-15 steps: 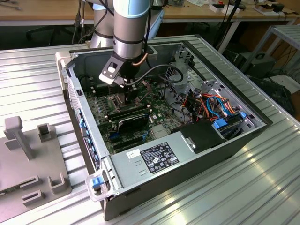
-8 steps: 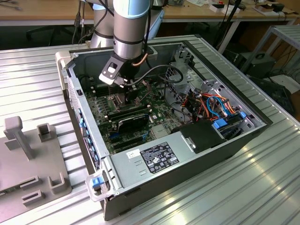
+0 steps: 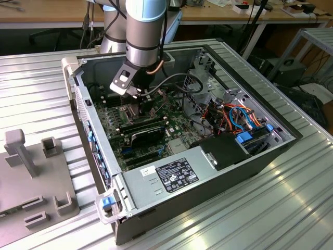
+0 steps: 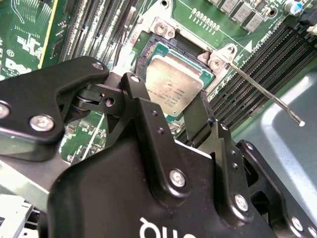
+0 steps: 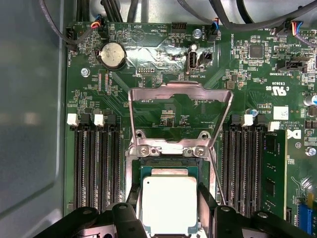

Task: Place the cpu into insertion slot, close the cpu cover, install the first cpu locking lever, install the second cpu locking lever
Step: 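Place the cpu into insertion slot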

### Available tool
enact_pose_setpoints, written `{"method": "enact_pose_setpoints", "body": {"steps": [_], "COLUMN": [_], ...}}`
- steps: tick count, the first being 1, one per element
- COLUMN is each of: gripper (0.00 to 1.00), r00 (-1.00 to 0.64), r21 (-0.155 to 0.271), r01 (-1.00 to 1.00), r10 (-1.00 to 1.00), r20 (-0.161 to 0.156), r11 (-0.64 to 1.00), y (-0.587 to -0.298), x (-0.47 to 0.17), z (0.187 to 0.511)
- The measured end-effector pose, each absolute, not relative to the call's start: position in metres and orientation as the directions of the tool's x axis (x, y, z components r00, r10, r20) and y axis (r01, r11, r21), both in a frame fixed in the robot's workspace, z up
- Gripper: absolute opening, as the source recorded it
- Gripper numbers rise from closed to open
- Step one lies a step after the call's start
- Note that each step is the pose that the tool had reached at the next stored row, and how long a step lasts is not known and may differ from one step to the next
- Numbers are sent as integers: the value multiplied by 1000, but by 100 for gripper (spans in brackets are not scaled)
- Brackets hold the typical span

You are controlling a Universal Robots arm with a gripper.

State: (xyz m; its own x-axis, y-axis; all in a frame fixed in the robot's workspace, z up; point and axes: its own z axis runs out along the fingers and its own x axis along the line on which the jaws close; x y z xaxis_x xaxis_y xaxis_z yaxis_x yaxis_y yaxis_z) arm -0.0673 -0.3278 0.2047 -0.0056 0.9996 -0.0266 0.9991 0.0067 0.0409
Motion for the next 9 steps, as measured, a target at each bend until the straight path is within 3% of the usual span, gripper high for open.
{"method": "enact_pose_setpoints", "body": {"steps": [9], "gripper": [55], "r00": [5], "r21": [41], "r01": [999], "r10": [999], "r20": [-33], "r11": [-4], "y": [-328], "x": [-65], "z": [203]}}
